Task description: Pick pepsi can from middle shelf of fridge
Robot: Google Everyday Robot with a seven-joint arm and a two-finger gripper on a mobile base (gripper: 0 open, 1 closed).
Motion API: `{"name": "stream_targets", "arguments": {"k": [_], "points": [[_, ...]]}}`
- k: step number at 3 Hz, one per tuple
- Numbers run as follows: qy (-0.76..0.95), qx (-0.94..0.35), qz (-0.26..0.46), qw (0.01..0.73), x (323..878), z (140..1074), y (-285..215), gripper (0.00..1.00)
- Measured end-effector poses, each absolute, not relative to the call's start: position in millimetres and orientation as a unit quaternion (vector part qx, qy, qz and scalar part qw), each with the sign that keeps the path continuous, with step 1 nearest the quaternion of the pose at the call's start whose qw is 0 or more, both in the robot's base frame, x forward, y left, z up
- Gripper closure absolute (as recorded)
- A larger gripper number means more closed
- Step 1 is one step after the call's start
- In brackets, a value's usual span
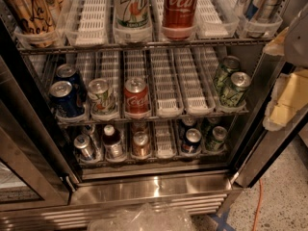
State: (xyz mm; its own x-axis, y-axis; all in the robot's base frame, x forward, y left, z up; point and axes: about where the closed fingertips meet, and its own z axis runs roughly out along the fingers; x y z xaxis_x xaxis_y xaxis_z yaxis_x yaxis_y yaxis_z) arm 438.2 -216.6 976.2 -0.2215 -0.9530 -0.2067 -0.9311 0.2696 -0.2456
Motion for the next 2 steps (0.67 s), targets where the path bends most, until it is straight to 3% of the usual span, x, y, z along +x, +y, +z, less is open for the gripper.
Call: {"name": "stream_targets", "arguments": {"k": [2], "points": [[0.775, -0.608, -0.024, 0.168, 440.6, 971.2, -202.6, 0.00]]}}
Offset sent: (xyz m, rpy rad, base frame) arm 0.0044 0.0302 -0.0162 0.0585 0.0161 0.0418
